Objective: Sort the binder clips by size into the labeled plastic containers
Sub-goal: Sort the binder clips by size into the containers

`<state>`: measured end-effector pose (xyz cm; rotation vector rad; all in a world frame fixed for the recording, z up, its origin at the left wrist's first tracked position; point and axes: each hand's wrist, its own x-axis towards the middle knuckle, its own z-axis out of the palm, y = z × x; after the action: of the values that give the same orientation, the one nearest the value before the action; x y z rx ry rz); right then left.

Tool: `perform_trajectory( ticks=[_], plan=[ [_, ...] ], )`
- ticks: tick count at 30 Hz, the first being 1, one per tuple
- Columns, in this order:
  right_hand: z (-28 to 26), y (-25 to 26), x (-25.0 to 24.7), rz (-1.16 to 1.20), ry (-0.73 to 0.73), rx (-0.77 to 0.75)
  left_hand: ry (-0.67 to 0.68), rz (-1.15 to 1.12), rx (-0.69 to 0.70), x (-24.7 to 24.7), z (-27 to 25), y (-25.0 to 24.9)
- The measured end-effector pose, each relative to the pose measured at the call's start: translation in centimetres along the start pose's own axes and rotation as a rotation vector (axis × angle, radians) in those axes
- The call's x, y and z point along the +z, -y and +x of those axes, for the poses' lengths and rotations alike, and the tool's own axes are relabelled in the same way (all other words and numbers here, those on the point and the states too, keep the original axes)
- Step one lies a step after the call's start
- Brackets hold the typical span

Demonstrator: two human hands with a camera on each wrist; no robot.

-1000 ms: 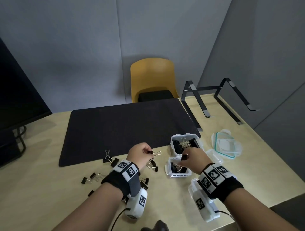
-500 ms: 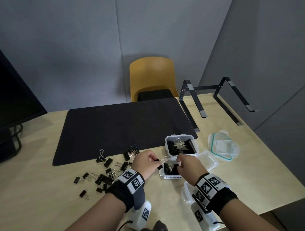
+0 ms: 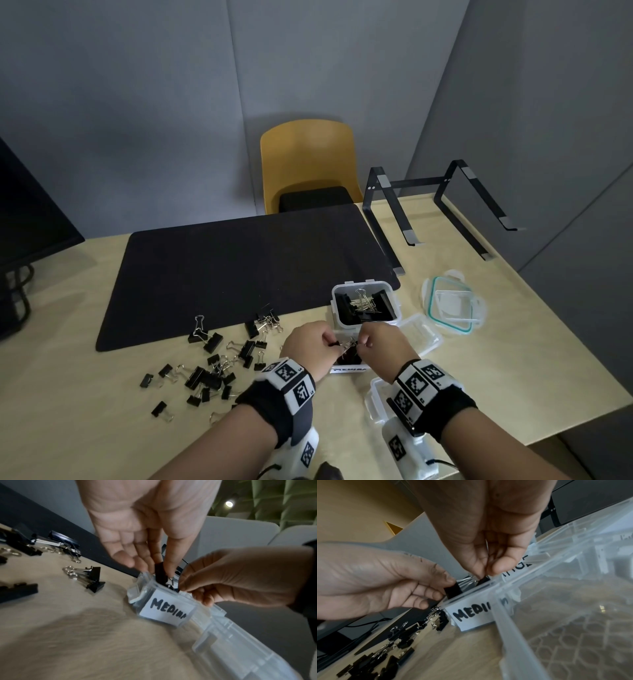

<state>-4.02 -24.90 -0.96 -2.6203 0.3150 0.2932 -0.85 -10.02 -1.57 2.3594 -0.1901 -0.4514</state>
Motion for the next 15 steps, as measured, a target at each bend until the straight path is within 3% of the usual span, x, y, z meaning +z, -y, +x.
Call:
perform_trajectory(
  ticks=[3, 15],
  plan=[
    [0.1, 0.0, -0.1, 0.007, 0.002, 0.012, -0.018, 0.116, 0.052, 0.1, 0.0, 0.1],
    [0.3, 0.1, -0.3, -0.041, -0.013, -0.015, -0.025, 0.220, 0.149, 0.3, 0.0, 0.8]
  ],
)
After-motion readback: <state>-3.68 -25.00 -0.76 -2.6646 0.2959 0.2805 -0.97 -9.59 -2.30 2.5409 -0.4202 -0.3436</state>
